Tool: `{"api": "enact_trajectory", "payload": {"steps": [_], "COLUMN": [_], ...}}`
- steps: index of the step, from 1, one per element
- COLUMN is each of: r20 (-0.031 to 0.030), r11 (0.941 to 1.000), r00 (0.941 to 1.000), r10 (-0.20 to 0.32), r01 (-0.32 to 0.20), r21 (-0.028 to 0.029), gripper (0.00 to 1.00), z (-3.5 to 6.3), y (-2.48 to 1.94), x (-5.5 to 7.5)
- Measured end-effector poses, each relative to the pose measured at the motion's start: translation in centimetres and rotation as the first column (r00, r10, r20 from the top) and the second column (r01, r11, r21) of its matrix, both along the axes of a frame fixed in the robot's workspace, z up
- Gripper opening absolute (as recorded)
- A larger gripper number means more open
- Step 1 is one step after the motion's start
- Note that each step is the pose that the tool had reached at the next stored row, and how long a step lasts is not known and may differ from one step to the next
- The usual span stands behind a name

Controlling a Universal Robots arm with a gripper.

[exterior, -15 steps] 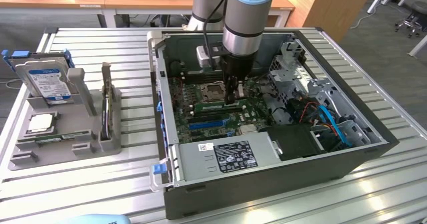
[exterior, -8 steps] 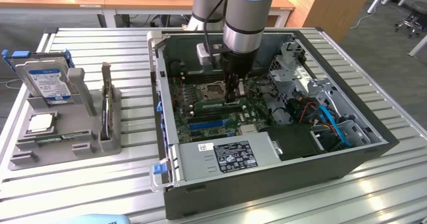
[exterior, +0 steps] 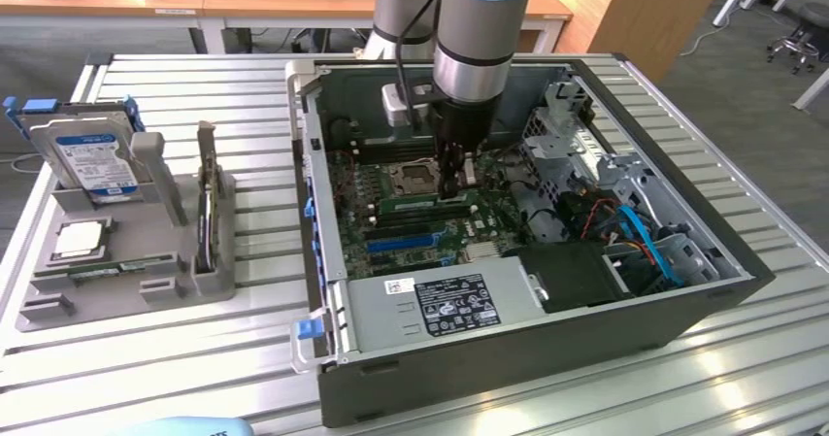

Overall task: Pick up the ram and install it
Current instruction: 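Insert the ram into the slot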

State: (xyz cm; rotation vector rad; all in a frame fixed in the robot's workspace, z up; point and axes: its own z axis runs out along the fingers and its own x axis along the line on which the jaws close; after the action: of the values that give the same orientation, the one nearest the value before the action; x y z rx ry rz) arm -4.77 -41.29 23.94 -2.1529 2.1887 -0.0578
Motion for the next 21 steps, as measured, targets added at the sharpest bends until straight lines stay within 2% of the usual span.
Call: {"api": "enact_trajectory", "payload": {"steps": [21], "r20": [0.0007], "r11": [1.0], "r00": [1.0], "r10": [0.0], "r01": [0.0], "r21": [0.0006], "gripper": [0.12], "z": [0.03], "y": [-0.24], "x": [-0.01]}}
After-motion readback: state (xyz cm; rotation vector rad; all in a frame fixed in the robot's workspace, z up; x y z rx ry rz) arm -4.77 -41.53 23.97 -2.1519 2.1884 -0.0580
